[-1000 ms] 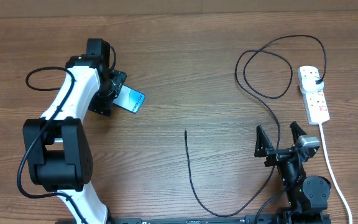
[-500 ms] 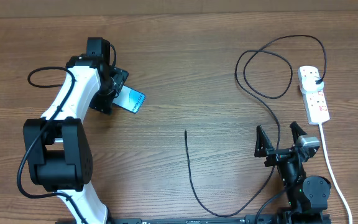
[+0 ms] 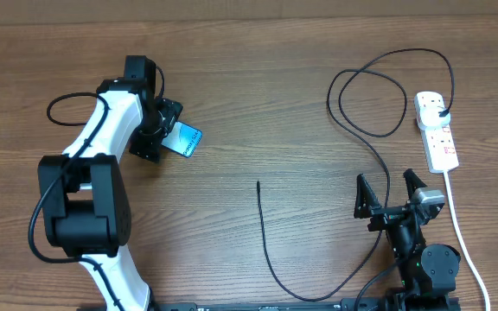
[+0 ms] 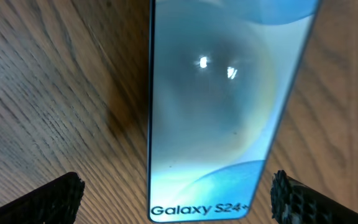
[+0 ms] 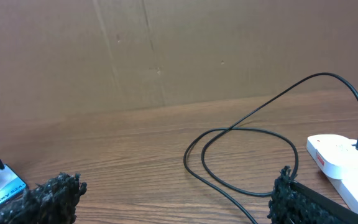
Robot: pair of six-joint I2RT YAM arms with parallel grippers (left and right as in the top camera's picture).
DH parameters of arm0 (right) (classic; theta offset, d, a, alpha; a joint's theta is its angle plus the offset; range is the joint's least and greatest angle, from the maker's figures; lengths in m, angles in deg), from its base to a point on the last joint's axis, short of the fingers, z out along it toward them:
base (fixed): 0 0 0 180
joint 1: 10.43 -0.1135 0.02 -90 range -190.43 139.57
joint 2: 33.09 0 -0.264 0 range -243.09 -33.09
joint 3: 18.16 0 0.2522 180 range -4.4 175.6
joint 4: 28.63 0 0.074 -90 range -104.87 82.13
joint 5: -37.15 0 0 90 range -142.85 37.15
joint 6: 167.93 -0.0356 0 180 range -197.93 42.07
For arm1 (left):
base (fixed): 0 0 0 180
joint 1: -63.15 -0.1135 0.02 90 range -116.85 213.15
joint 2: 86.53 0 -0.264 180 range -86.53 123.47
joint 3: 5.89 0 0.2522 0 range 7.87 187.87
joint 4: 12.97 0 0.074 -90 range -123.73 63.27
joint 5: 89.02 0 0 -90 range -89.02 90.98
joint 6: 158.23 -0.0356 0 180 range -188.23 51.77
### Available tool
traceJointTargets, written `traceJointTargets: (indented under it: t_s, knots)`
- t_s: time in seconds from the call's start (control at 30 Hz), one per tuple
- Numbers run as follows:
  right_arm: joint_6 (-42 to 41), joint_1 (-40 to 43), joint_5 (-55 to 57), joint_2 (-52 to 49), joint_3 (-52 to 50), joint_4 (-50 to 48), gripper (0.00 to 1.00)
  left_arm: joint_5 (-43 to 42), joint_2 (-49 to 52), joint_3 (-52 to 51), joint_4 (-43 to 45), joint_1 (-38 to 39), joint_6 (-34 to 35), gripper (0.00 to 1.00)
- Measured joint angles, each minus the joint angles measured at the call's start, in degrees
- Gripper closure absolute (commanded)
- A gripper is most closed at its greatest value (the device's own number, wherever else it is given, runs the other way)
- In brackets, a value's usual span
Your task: Plug charger to phone and switch on socket
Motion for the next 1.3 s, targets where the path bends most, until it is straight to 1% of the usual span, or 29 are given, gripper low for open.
traceJointTargets:
  t_s: [0.4, 0.47, 0.57, 0.67, 0.77, 1.3]
  knots:
    - [-0.02, 0.0, 0.02, 0.0, 0.0, -0.02, 0.0, -1.16, 0.96, 0.94, 1.14, 0.0, -0.04, 0.0]
    - [0.0, 0.0, 0.0, 0.0, 0.0, 0.0, 0.0, -1.18, 1.66, 2.14, 0.15, 0.0, -0.26, 0.0]
    - [-0.02, 0.0, 0.0, 0.0, 0.0, -0.02, 0.0, -1.14, 4.55, 6.32, -4.17, 0.0, -0.5, 0.0]
    - [-0.02, 0.0, 0.0, 0.0, 0.0, -0.02, 0.0, -1.11, 6.32, 9.07, -6.62, 0.0, -0.94, 0.0]
    - [-0.02, 0.0, 0.0, 0.0, 0.0, 0.0, 0.0, -1.11, 7.28, 11.41, -7.41, 0.0, -1.33, 0.0]
    - [0.0, 0.0, -0.02, 0.0, 0.0, -0.02, 0.0, -0.09, 9.84, 12.24, -9.22, 0.0, -1.33, 0.0]
